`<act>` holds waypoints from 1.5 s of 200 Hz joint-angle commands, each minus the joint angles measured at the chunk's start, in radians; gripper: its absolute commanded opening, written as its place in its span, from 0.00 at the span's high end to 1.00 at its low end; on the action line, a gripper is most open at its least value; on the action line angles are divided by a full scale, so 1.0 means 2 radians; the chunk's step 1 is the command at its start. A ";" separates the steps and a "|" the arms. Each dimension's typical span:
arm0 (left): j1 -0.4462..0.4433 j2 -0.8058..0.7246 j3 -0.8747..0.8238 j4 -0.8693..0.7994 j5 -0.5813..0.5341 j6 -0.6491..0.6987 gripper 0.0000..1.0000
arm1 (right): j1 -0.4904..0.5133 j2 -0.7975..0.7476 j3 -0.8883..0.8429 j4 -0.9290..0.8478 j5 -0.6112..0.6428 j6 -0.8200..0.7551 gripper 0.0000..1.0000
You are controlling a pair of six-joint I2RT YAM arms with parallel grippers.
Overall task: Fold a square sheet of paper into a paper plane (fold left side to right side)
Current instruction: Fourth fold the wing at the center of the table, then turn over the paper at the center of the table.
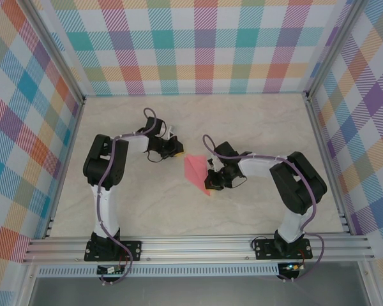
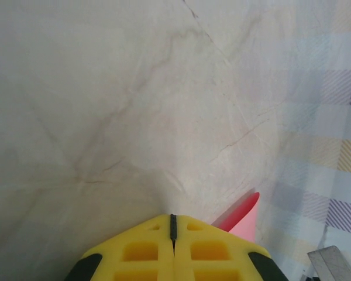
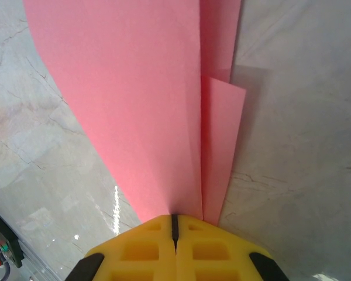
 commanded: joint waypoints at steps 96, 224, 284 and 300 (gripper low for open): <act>-0.075 -0.211 -0.210 0.123 -0.084 -0.111 0.56 | -0.002 -0.226 -0.019 -0.078 0.191 -0.041 0.37; -0.119 -0.085 -0.118 0.113 -0.088 -0.120 0.60 | -0.002 -0.352 -0.079 -0.106 0.243 -0.040 0.26; -0.126 -0.054 -0.069 0.105 -0.075 -0.121 0.62 | -0.003 -0.362 -0.088 -0.108 0.249 -0.040 0.24; -0.127 -0.055 -0.064 0.105 -0.075 -0.121 0.70 | -0.005 -0.360 -0.092 -0.103 0.242 -0.038 0.23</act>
